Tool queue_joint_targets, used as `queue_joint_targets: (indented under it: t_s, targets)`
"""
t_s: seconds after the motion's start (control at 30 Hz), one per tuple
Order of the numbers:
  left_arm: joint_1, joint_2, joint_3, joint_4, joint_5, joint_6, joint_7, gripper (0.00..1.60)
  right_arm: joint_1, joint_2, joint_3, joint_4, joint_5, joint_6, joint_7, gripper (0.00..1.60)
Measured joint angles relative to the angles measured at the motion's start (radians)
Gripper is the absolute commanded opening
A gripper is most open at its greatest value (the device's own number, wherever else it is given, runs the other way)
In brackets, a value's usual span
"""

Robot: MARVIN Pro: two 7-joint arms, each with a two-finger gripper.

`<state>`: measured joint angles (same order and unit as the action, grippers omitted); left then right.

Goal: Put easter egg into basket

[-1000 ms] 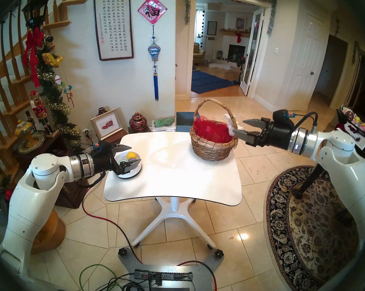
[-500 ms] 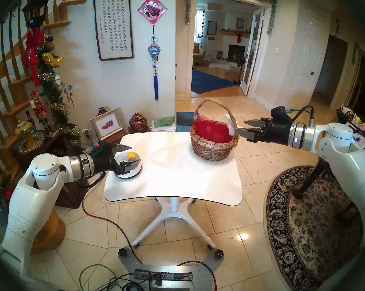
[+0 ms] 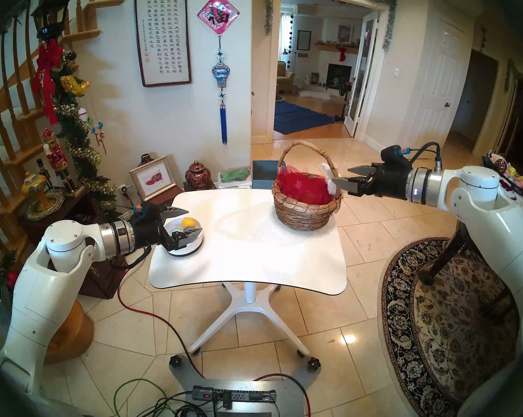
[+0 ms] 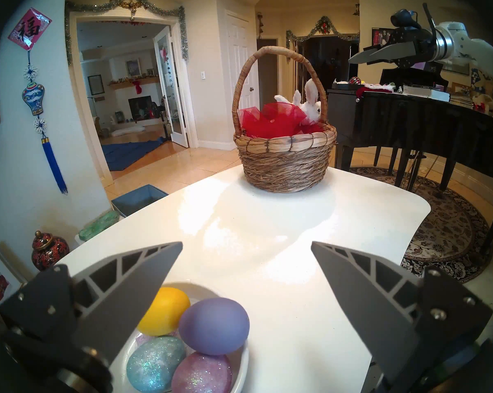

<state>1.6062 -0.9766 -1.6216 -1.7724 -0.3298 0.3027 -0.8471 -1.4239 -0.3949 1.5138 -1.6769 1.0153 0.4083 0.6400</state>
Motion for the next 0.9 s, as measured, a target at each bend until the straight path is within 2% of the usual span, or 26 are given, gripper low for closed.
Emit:
queue_joint_targets:
  t_s: [0.37, 0.73, 0.9]
  targets:
    - [0.000, 0.000, 0.000, 0.000, 0.000, 0.000, 0.000, 1.60, 0.107, -0.061, -0.073, 0.038, -0.085, 0.047, -0.063, 1.60]
    - [0.000, 0.000, 0.000, 0.000, 0.000, 0.000, 0.000, 1.60, 0.199, -0.127, -0.112, 0.088, -0.153, 0.089, -0.064, 1.60]
    - [0.000, 0.000, 0.000, 0.000, 0.000, 0.000, 0.000, 1.60, 0.246, -0.161, -0.137, 0.116, -0.185, 0.113, -0.038, 1.60]
